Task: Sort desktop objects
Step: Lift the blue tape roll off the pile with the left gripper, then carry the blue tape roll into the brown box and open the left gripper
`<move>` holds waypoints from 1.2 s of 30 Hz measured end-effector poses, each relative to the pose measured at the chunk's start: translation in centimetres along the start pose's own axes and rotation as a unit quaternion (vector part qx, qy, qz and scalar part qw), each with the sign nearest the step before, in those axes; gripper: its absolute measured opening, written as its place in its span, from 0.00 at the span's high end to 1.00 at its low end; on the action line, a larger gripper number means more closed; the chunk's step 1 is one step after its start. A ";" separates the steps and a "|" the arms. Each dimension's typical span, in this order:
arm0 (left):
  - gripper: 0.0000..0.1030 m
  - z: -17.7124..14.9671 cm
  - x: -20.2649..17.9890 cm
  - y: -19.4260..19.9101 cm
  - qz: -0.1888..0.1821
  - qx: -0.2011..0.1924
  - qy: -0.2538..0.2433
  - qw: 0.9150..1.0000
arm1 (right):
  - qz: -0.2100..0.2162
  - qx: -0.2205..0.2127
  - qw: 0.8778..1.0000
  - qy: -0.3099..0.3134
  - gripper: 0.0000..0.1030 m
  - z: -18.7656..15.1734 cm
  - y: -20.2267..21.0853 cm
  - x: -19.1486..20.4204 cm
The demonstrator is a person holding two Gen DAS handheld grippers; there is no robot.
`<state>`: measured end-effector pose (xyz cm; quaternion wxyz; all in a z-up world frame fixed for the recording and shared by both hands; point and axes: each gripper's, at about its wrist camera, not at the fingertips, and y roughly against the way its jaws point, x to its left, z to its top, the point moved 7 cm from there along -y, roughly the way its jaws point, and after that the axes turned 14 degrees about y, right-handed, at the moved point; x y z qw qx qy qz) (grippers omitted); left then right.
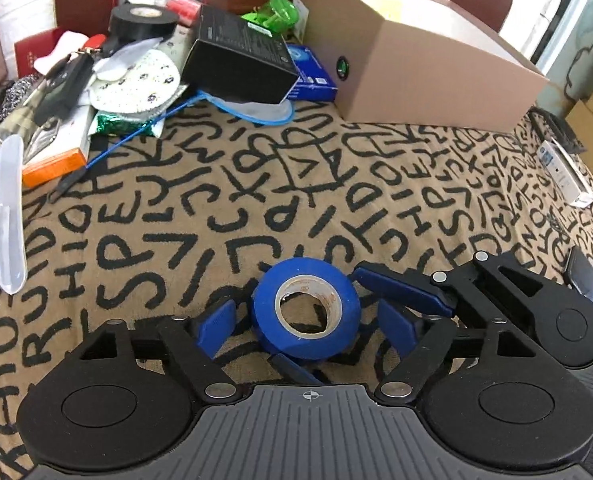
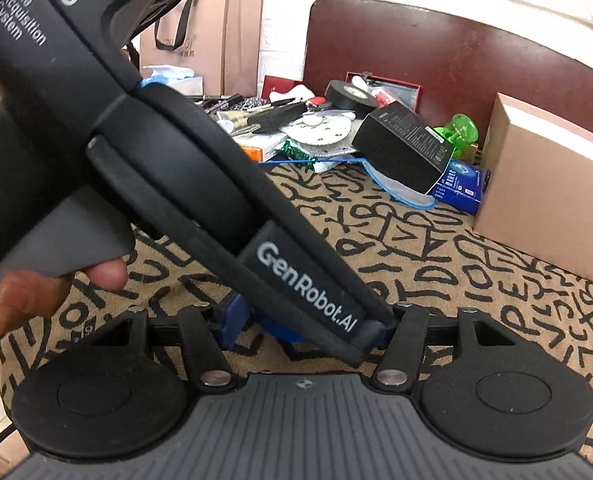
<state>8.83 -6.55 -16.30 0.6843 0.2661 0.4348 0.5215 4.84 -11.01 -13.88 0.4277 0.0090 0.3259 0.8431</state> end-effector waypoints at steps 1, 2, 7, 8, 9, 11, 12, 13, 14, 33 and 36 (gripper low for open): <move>0.14 0.0 -0.1 -0.1 0.001 0.000 -0.003 1.000 | 0.000 -0.001 1.000 -0.001 0.35 -0.1 -0.1 0.0; 0.13 0.0 -0.1 -0.2 0.002 0.001 -0.006 1.000 | 0.000 0.000 1.000 -0.002 0.35 0.0 -0.1 0.0; 0.10 0.0 -0.3 -0.6 0.009 -0.002 -0.021 1.000 | 0.002 0.006 1.000 -0.018 0.32 -1.1 0.7 0.5; 0.10 0.1 -0.3 -0.7 0.009 -0.003 -0.023 1.000 | 0.004 0.007 1.000 -0.024 0.31 -1.2 0.7 0.4; 0.12 0.1 -0.3 -0.7 0.010 -0.005 -0.026 1.000 | 0.005 0.007 1.000 -0.027 0.31 -1.3 0.7 0.3; 0.15 0.0 -0.3 -0.7 0.015 -0.010 -0.033 0.999 | 0.006 0.007 1.000 -0.026 0.31 -1.5 0.7 0.3; 0.18 0.0 -0.2 -0.7 0.018 -0.011 -0.037 0.999 | 0.005 0.007 1.000 -0.024 0.31 -1.6 0.7 0.3; 0.20 0.0 -0.2 -0.7 0.021 -0.012 -0.041 0.999 | 0.005 0.009 1.000 -0.024 0.31 -1.8 0.7 0.4; 0.20 0.1 -0.2 -0.7 0.021 -0.012 -0.041 0.999 | 0.006 0.009 1.000 -0.026 0.31 -1.9 0.7 0.4; 0.41 0.6 -2.5 0.1 0.024 -0.013 -0.072 0.997 | 0.021 -0.002 0.999 -0.045 0.37 -1.1 0.3 -0.4; 0.41 1.5 -5.0 0.6 0.012 -0.029 -0.089 0.996 | -0.001 -0.011 0.999 -0.049 0.37 -0.9 1.6 -1.7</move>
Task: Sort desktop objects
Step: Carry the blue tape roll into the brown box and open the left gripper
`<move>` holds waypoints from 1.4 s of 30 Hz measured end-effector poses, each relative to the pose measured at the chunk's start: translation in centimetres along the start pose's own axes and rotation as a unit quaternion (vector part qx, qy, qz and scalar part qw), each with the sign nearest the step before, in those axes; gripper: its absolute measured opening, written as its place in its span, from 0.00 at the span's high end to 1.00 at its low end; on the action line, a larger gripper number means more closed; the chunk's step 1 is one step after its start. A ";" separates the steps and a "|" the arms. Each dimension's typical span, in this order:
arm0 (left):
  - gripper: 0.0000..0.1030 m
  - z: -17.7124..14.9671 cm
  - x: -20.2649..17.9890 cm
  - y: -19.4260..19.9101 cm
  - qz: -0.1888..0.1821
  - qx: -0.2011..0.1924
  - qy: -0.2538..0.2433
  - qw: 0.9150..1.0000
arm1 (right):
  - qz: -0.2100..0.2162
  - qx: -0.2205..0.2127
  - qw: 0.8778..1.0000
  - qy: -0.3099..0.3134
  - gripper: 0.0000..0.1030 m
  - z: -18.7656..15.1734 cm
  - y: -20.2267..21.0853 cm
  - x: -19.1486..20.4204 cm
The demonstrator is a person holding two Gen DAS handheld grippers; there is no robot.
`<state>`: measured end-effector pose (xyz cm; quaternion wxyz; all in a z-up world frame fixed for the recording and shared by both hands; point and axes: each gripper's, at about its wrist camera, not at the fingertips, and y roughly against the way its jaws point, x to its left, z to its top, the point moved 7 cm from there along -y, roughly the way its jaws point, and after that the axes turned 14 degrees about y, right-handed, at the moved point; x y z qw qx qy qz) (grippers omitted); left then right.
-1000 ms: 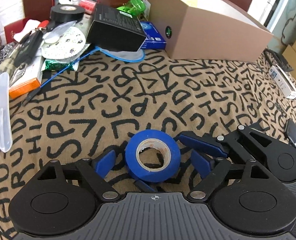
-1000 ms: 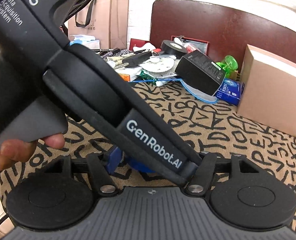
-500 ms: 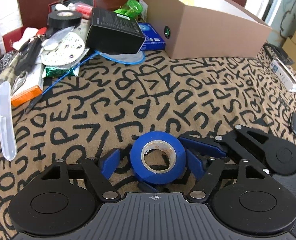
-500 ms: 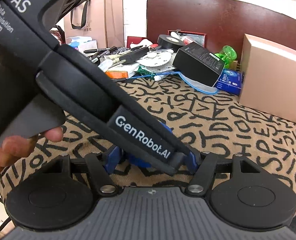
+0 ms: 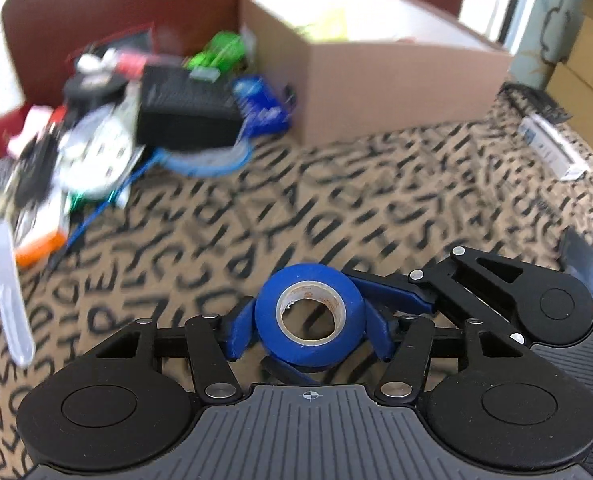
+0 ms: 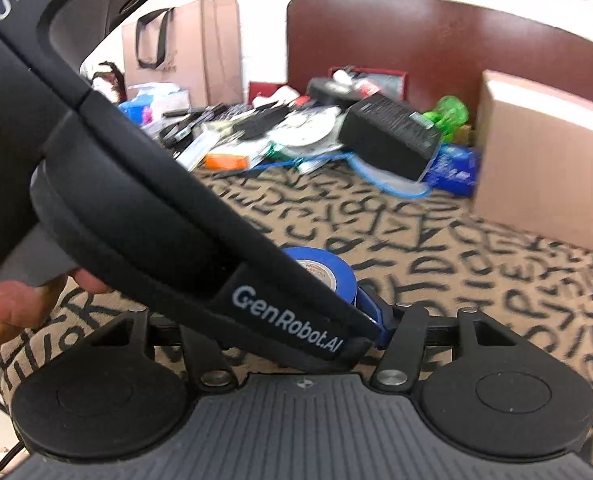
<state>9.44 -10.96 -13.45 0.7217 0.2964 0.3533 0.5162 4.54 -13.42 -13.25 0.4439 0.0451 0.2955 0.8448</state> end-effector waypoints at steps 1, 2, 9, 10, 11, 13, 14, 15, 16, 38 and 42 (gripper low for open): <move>0.41 0.6 -1.0 0.2 -0.004 -0.007 -0.009 1.000 | -0.009 -0.004 1.000 0.000 0.37 0.2 0.5 -0.6; 0.41 1.3 -2.0 0.3 -0.009 -0.013 -0.017 1.000 | -0.020 -0.008 1.000 0.002 0.37 0.4 1.0 -1.3; 0.41 7.4 -8.1 0.9 -0.046 -0.056 -0.068 0.995 | -0.090 -0.036 0.995 0.000 0.37 2.4 4.2 -7.9; 0.41 8.5 -9.0 1.0 -0.052 -0.064 -0.075 0.994 | -0.099 -0.039 0.994 -0.001 0.37 2.9 4.5 -9.0; 0.41 9.5 -9.8 1.1 -0.057 -0.072 -0.080 0.993 | -0.106 -0.043 0.993 0.000 0.37 3.3 4.9 -10.1; 0.41 11.6 -11.2 1.2 -0.068 -0.085 -0.092 0.990 | -0.125 -0.051 0.991 0.004 0.37 4.3 5.5 -12.2; 0.41 12.8 -11.9 1.1 -0.072 -0.091 -0.097 0.989 | -0.135 -0.055 0.989 0.006 0.37 4.8 5.7 -13.3; 0.41 13.9 -12.6 0.9 -0.075 -0.096 -0.100 0.987 | -0.144 -0.059 0.988 0.006 0.37 5.3 5.9 -14.4; 0.41 14.9 -13.0 0.6 -0.077 -0.100 -0.104 0.987 | -0.151 -0.063 0.986 0.004 0.37 5.7 5.9 -15.5; 0.41 22.9 -12.1 -11.6 -0.091 -0.022 -0.078 0.993 | -0.132 -0.010 0.990 -0.047 0.37 5.0 -3.5 -26.3; 0.17 23.0 -11.5 -11.8 -0.085 -0.034 -0.063 0.994 | -0.129 -0.010 0.991 -0.045 0.36 4.6 -4.0 -26.4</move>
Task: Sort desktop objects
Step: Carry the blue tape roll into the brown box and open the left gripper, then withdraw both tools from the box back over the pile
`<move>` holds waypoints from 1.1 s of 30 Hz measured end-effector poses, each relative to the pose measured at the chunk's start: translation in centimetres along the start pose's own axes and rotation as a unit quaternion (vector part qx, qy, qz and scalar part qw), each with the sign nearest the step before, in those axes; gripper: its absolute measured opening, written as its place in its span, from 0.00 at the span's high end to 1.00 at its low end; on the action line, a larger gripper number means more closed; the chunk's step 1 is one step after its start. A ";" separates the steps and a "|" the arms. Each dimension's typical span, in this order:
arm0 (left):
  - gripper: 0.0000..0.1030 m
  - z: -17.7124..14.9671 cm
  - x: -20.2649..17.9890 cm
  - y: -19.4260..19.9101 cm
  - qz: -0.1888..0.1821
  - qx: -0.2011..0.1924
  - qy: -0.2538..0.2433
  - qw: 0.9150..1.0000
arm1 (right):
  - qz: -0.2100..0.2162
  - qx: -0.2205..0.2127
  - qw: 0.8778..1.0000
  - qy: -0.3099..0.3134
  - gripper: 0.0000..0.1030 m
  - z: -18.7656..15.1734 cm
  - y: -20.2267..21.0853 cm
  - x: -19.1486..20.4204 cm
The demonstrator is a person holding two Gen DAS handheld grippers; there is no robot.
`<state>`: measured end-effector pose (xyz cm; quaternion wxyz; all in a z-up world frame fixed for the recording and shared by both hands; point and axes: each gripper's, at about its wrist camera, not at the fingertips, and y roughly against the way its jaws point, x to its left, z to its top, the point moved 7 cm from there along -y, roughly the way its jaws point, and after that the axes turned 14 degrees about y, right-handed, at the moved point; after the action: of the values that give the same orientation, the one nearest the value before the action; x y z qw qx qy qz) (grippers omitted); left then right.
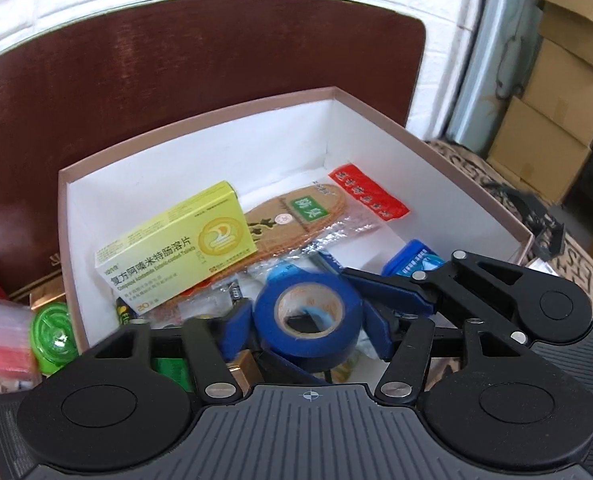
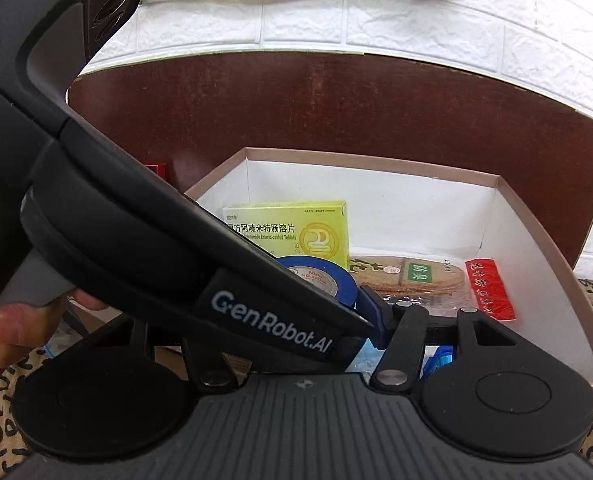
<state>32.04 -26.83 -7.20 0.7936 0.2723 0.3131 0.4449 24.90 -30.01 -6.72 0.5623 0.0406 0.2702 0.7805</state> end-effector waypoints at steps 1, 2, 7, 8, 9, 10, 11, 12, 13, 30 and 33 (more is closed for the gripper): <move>0.07 0.1 0.3 0.3 0.012 -0.016 0.007 1.000 | 0.003 -0.003 1.000 0.000 0.35 0.0 0.0 0.0; 0.03 0.3 0.5 0.7 0.019 -0.032 0.013 0.999 | 0.005 -0.005 1.000 0.003 0.33 0.0 0.1 0.1; 0.00 0.3 0.8 2.7 0.018 -0.062 0.033 0.997 | -0.011 -0.012 1.000 0.016 0.12 -0.2 1.1 0.4; 0.00 0.1 0.7 2.9 0.017 -0.064 0.032 0.997 | -0.018 -0.013 1.000 0.016 0.08 -0.2 1.4 0.4; 0.00 -0.1 0.6 3.2 0.018 -0.066 0.028 0.997 | -0.025 -0.013 0.999 0.017 0.03 -0.3 1.7 0.5; 0.00 -0.3 0.5 3.5 0.020 -0.069 0.023 0.997 | -0.030 -0.014 0.999 0.019 0.02 -0.3 2.0 0.6; 0.00 -0.5 0.4 3.7 0.022 -0.071 0.019 0.997 | -0.034 -0.015 0.999 0.022 0.02 -0.4 2.3 0.9; 0.00 -0.7 0.2 4.0 0.024 -0.074 0.015 0.997 | -0.037 -0.014 0.999 0.025 0.00 -0.5 2.7 1.1; 0.00 -1.0 0.1 4.4 0.026 -0.078 0.013 0.997 | -0.042 -0.014 0.999 0.025 0.00 -0.5 3.0 1.3; 0.00 -5.6 -1.1 12.5 0.024 -0.126 0.016 0.992 | -0.110 -0.025 0.993 -0.020 0.00 -2.1 9.5 2.0; 0.00 -8.1 -0.5 14.4 0.032 -0.139 0.032 0.989 | -0.104 -0.039 0.993 -0.036 0.00 -2.0 10.4 3.7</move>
<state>18.17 -19.48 -2.18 0.7985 0.1543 0.2645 0.5183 13.90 -29.71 -4.47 0.6511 0.0178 0.2217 0.7257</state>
